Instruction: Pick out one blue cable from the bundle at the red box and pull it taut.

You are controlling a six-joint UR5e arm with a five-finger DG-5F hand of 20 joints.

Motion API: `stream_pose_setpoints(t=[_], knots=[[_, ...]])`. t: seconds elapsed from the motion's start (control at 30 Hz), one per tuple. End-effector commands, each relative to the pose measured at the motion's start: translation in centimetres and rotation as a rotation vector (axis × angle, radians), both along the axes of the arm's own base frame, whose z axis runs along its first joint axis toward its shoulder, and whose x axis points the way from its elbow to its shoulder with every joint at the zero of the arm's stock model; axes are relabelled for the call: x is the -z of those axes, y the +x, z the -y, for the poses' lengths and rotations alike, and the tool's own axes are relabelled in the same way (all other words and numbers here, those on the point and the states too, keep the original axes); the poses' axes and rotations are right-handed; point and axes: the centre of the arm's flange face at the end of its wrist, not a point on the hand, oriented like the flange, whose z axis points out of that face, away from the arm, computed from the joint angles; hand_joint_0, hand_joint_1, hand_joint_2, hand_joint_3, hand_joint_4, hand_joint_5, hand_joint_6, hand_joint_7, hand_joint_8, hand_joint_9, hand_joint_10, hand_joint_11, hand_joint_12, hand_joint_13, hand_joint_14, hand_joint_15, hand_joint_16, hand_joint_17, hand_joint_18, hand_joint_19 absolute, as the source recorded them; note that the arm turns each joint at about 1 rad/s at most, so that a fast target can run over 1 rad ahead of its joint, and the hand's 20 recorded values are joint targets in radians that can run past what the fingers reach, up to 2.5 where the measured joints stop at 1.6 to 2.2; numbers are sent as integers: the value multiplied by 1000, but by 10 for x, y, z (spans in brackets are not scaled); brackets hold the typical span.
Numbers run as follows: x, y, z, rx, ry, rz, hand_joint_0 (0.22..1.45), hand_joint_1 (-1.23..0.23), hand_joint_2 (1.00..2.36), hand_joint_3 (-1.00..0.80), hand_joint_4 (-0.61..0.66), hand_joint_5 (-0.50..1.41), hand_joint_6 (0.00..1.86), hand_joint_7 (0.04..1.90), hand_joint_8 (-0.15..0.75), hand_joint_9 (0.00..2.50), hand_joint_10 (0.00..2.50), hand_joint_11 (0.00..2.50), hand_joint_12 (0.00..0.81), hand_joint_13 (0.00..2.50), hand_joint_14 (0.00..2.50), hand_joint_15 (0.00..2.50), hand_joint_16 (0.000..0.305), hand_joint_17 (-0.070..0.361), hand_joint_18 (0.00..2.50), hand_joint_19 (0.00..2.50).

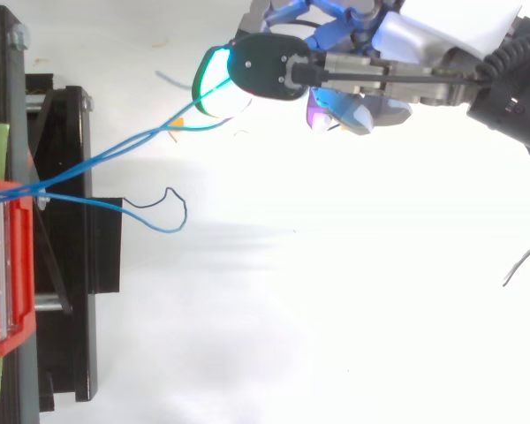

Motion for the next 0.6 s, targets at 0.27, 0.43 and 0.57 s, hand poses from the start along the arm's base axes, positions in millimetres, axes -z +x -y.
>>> stream_pose_setpoints(t=[0.27,0.43,0.57], knots=[[-1,0,0,13,-3,7,573,-622,1015,-131,-26,-139,921,781,193,887,2500,503,329,1156,1874,755,53,120,876,1094],[-1,1,-3,6,-2,12,584,-682,1014,-89,-44,-140,931,778,195,872,2500,496,340,1151,1858,765,54,121,877,1090],[-1,2,-3,2,-2,14,593,-712,1014,-70,-87,-140,935,793,192,844,2500,491,335,1131,1838,799,54,120,862,1080]])
